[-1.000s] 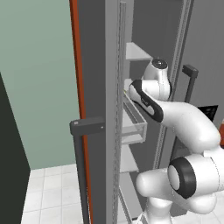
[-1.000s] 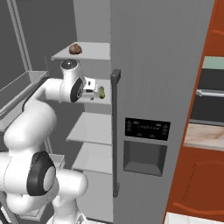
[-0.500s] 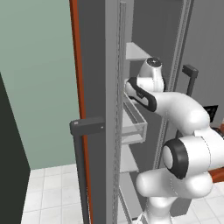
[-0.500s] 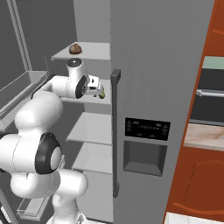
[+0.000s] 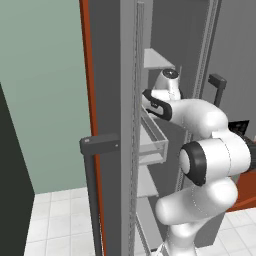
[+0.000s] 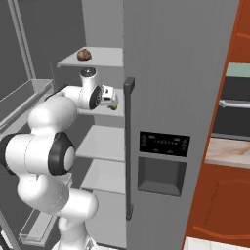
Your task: Pick cucumber from the fridge and place it on the plate on the counter.
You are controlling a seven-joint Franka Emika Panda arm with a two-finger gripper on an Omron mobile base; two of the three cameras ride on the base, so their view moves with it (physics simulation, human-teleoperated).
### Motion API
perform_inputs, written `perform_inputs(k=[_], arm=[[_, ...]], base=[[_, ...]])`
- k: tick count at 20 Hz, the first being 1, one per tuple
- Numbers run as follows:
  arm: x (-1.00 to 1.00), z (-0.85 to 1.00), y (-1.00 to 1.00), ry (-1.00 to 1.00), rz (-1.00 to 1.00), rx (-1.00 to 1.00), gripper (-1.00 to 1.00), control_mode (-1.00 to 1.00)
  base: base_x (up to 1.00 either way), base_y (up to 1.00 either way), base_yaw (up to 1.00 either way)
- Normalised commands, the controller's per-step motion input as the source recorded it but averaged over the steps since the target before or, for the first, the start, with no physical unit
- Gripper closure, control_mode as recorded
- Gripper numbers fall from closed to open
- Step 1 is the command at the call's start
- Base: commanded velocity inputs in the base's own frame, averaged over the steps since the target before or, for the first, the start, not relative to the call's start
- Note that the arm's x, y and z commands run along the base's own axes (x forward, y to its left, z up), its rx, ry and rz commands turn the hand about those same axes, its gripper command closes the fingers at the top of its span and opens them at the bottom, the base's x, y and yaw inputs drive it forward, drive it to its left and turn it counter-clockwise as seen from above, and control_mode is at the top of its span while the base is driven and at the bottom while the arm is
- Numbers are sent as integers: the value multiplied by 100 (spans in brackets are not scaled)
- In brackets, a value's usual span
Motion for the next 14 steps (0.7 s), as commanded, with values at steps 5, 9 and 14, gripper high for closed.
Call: perform_inputs(k=[5, 9, 14], arm=[[42, -11, 0, 0, 0, 0, -100, -100], [40, -9, 0, 0, 0, 0, -100, -100], [40, -12, 0, 0, 0, 0, -100, -100]], base=[[0, 0, 0], [0, 0, 0], [0, 0, 0]])
